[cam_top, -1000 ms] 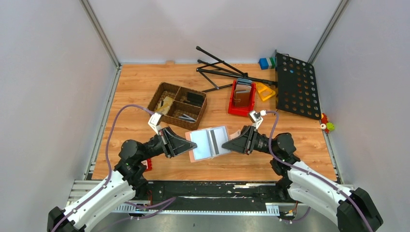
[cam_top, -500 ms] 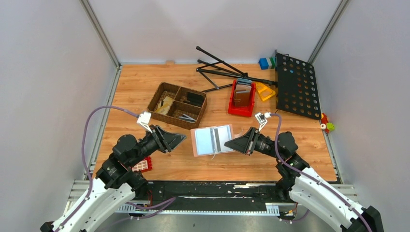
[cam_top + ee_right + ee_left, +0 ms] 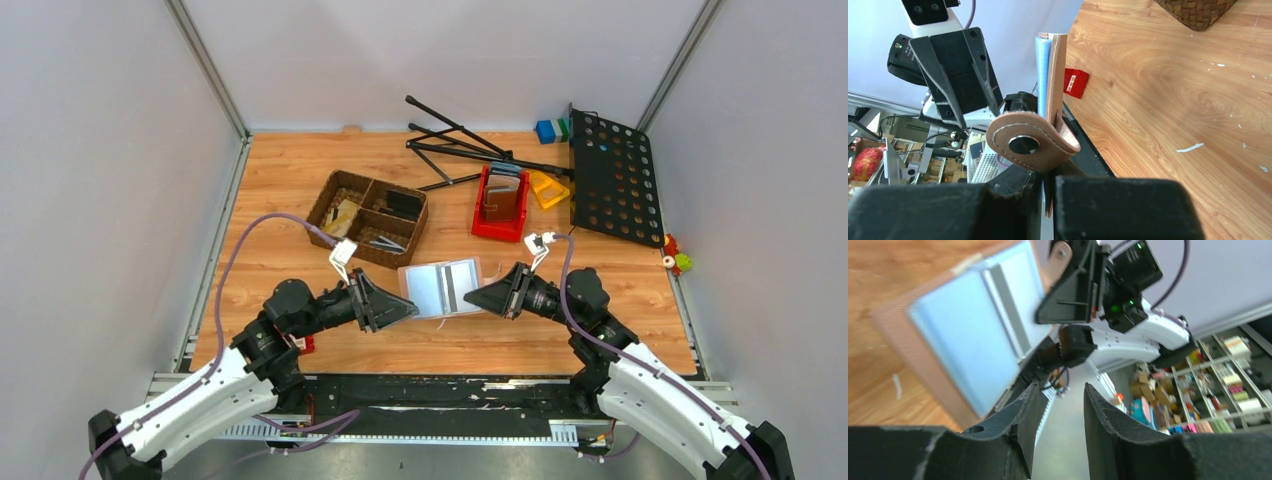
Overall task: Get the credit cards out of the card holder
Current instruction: Remove the credit card from the card holder.
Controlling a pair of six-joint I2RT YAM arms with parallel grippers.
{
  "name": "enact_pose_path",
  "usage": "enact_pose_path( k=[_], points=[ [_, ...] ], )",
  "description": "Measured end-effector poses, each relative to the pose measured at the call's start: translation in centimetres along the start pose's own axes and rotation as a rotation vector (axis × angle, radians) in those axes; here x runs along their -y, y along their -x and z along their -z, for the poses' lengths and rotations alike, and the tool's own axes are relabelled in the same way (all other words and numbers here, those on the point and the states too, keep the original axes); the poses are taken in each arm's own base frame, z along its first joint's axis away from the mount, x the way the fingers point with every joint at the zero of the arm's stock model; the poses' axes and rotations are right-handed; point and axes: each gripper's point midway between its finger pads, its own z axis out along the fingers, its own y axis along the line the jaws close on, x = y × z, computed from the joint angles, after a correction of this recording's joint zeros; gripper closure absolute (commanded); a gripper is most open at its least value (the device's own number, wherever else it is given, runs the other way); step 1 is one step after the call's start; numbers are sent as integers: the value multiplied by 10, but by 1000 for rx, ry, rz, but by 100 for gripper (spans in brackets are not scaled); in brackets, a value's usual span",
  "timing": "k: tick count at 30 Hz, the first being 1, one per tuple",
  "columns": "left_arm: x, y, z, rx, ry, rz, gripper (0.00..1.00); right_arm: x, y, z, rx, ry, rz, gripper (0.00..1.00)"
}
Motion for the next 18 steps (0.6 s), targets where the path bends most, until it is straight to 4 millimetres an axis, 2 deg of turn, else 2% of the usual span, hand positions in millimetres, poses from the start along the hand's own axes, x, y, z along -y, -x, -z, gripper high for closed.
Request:
enact_pose_path(
  k=[6, 12, 18],
  points=[
    [17, -22, -21, -81, -81, 19, 70, -6, -3, -3, -19, 45, 10, 100],
    [7, -25, -33, -75, -44, 38, 70, -15, -7, -4, -32, 99, 18, 100],
    [-1, -16, -33, -15, -3, 40, 69, -24, -7, -3, -36, 136, 25, 100]
  ],
)
